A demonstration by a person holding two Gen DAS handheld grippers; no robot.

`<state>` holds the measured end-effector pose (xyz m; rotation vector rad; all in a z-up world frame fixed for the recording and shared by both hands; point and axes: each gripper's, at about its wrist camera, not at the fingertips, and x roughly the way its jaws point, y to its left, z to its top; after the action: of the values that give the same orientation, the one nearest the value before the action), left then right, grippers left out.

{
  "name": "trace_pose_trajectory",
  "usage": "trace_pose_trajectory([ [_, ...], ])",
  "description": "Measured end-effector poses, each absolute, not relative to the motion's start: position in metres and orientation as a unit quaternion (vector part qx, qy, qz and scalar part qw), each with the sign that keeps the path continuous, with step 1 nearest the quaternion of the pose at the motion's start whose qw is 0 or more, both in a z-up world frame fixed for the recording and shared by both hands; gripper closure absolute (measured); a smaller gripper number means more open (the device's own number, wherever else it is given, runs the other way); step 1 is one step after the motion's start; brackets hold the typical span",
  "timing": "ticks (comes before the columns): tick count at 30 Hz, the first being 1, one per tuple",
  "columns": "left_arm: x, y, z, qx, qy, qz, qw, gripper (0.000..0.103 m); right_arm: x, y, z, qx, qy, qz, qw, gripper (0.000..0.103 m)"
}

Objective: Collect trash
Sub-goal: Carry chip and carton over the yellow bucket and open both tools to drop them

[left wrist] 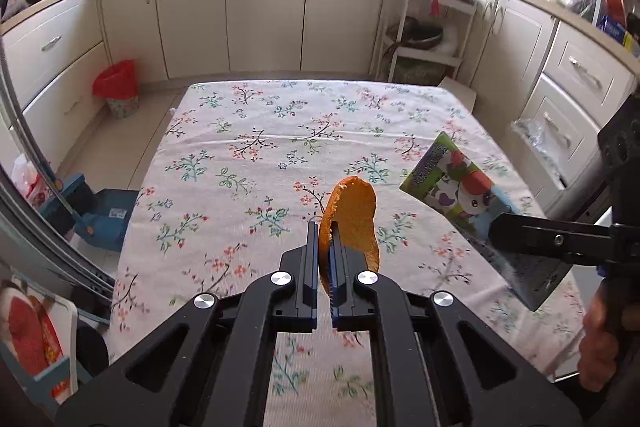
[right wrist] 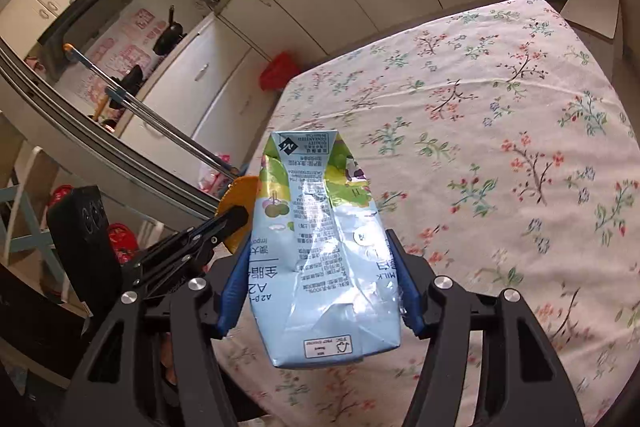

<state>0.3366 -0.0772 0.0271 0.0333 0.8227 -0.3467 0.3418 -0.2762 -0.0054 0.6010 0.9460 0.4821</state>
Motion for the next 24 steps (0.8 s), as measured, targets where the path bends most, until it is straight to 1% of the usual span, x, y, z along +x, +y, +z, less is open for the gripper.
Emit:
trace_pose_trajectory([
  [10, 0.266, -0.034, 0.041, -0.037, 0.387, -0.163, 0.907, 0.099, 0.297, -0.264, 0.004, 0.321, 0.42, 0.255, 0.81, 0.042],
  [14, 0.231, -0.017, 0.04, -0.045, 0.385, -0.154, 0.909, 0.099, 0.265, -0.256, 0.003, 0.329, 0.411, 0.262, 0.809, 0.042],
  [20, 0.178, 0.007, 0.034, -0.06, 0.392, -0.146, 0.906, 0.099, 0.215, -0.246, -0.011, 0.355, 0.408, 0.263, 0.799, 0.042],
  [24, 0.151, 0.012, 0.031, -0.057, 0.397, -0.149, 0.904, 0.099, 0.188, -0.236, -0.018, 0.351, 0.413, 0.264, 0.798, 0.042],
])
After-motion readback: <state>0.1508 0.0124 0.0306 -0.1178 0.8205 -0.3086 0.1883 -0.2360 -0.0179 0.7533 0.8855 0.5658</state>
